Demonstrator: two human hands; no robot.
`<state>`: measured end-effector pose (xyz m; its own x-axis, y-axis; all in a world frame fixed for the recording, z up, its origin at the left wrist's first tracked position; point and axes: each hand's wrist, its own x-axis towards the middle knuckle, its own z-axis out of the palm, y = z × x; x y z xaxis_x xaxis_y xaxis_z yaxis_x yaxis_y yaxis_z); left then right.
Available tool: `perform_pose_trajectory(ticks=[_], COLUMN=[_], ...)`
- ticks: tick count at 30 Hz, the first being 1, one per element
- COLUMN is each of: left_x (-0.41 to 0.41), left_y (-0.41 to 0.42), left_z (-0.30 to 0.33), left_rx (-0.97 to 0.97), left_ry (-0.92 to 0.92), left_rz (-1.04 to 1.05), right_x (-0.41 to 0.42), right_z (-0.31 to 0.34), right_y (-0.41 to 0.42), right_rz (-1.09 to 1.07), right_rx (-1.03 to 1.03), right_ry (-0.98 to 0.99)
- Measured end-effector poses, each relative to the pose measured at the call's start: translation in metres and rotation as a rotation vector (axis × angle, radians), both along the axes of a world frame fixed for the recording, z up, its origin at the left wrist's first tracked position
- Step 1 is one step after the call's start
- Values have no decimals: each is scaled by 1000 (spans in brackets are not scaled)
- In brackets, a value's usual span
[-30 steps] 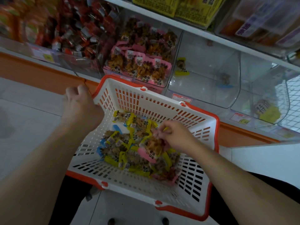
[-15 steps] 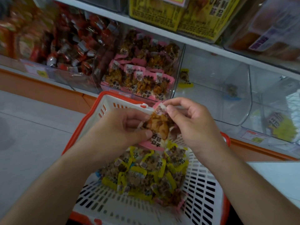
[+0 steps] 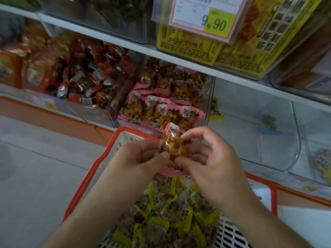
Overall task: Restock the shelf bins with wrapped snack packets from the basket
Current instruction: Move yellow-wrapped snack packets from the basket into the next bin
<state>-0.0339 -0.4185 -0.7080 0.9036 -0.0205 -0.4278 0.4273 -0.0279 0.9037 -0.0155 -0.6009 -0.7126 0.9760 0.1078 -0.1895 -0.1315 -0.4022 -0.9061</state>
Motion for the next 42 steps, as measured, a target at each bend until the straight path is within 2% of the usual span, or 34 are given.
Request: perform_pose_trajectory(ticks=[3,6,9,13,17,22,27,31,35,39,40,42], left_x=[5,12,13,11,12,13,12,13,14,17,18,15], left_y=[17,38,47,50,55,54,54,55,58,63,64,65], left_z=[-2,-8,-13,-13,-13,-17,-21,-24,-22,-20,-20,-23], left_rx=[161,512,752,794,823,844,844,827,820,831,839,851], left_ry=[-72,-88,-40,-7,27,45,50,27,17,25,34,89], left_rz=[92,227,175,112,94,49,38,55,61,51,51,35], right_x=[16,56,118,184,201,207,205,187,137,50,28,-12], right_z=[9,14,4,-12,-26,-38,-36,-22,-16,-16,-19,-34], right_y=[11,30,51,71,79,85,86,80,64,35,27,9], right_rz=[-74,-115,-150,-125,-14,14,16,13,20,108,150,296], right_rx=[40,-19,-168,-491,-646,-842,-791,-736,-718,-628,-634,-691], right_ry=[-41,-153,-268,-255,-342,-432,-356,-374,-505,-585,-553,-318])
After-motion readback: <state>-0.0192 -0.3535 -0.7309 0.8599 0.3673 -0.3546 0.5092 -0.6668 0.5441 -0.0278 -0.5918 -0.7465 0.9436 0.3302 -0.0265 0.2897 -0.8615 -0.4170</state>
